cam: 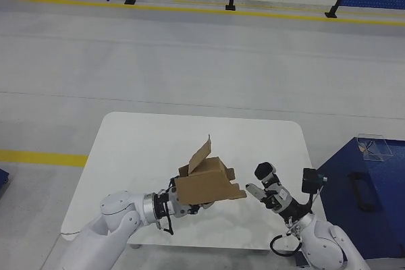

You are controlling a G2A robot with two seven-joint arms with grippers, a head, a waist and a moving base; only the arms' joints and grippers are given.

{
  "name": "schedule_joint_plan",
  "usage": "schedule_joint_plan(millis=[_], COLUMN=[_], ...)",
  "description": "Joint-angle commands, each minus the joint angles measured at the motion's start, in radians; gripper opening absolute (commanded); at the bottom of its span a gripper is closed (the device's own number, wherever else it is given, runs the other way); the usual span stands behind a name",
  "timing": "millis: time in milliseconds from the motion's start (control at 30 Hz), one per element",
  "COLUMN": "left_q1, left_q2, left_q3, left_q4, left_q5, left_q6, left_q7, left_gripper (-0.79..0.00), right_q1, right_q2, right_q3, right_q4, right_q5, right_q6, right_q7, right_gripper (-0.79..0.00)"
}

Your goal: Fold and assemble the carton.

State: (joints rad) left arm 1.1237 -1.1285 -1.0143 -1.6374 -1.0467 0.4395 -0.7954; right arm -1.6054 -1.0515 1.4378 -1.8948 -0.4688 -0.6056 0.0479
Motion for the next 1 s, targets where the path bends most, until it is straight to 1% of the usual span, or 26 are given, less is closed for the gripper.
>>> schedule_joint_plan(millis=[0,133,333,533,633,767,967], left_q1=[0.001,0.006,0.008,0.014,0.016,0.02,0.023], left_q2=[-0.001,-0.003,-0.002,-0.002,-0.002,-0.002,-0.001], left_q3=[0.0,0.007,0.024,0.023,0.02,0.016,0.01], left_q4=[0.001,-0.006,-0.019,-0.023,-0.025,-0.025,-0.027], left_q5=[0.001,0.023,0.088,0.1,0.102,0.105,0.118], left_q6=[-0.002,-0.014,-0.023,-0.03,-0.031,-0.038,-0.058], left_q7=[0.007,0.012,-0.02,-0.033,-0.038,-0.045,-0.058], left_gripper=[-0.785,-0.785,-0.785,-0.785,-0.785,-0.785,-0.785], right_q1=[-0.012,0.004,0.059,0.093,0.096,0.083,0.05], right_q2=[0.0,-0.003,-0.013,-0.021,-0.024,-0.024,-0.02], right_q3=[-0.003,-0.03,-0.085,-0.12,-0.132,-0.122,-0.07], right_q4=[-0.006,0.003,0.036,0.051,0.05,0.038,0.025], right_q5=[0.0,-0.029,-0.047,-0.063,-0.066,-0.072,-0.055], right_q6=[-0.01,0.0,0.028,0.05,0.041,0.019,-0.005], right_q7=[0.016,0.045,0.052,0.062,0.063,0.042,0.021], right_gripper=[0.0,0.0,0.0,0.0,0.0,0.0,0.0])
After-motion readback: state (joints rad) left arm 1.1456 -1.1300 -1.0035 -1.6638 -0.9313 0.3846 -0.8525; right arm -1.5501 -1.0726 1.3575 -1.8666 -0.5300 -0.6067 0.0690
